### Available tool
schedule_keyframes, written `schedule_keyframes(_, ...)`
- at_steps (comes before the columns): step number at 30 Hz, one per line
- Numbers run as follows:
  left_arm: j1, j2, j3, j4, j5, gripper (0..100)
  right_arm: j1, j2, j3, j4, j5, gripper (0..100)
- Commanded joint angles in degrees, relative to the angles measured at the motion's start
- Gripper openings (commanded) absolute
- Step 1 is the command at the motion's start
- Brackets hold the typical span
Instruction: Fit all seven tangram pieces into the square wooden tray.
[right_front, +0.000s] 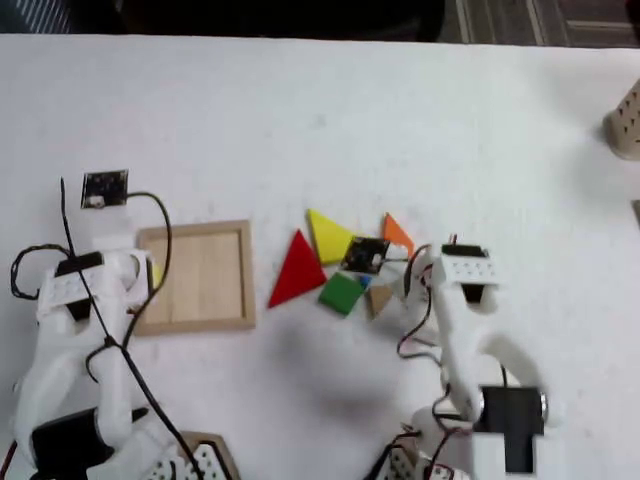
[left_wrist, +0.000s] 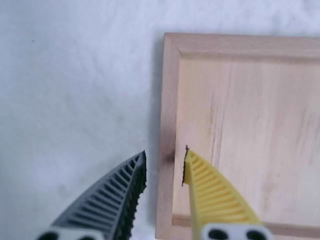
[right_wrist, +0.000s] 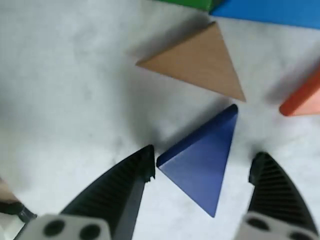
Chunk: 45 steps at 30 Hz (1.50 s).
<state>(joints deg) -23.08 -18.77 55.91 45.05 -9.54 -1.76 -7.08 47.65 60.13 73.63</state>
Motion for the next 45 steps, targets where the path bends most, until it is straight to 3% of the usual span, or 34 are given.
schedule_keyframes(1, -0.3, -2.4, -0.4, -1.7, -0.4, 15, 1.3, 3.6, -6.4, 4.7, 0.1, 24.6)
schedule_keyframes(5, -0.3, -2.4, -0.5, -1.7, -0.4, 15, 1.6, 4.5, -7.2, 5.1, 0.1, 12.8)
schedule_keyframes(11, -0.3, -2.4, -0.5, -1.7, -0.4, 15, 1.6, 4.5, -7.2, 5.1, -0.3, 11.5)
schedule_keyframes(18, -0.3, -2.4, -0.5, -1.7, -0.4, 15, 0.9, 4.4, -11.2, 6.4, -12.8, 6.8)
schedule_keyframes(28, -0.4, -2.4, -0.5, -1.7, -0.4, 15, 0.5, 4.4, -21.3, 18.9, -25.7, 6.6)
schedule_keyframes(38, -4.6, -2.4, -2.1, -2.2, 0.4, 15, -15.0, 4.4, -28.8, 23.7, -37.8, 6.6)
schedule_keyframes(45, -13.1, -2.3, -4.5, -4.7, 10.9, 15, -30.2, 5.2, -38.2, 22.6, -48.0, 6.7)
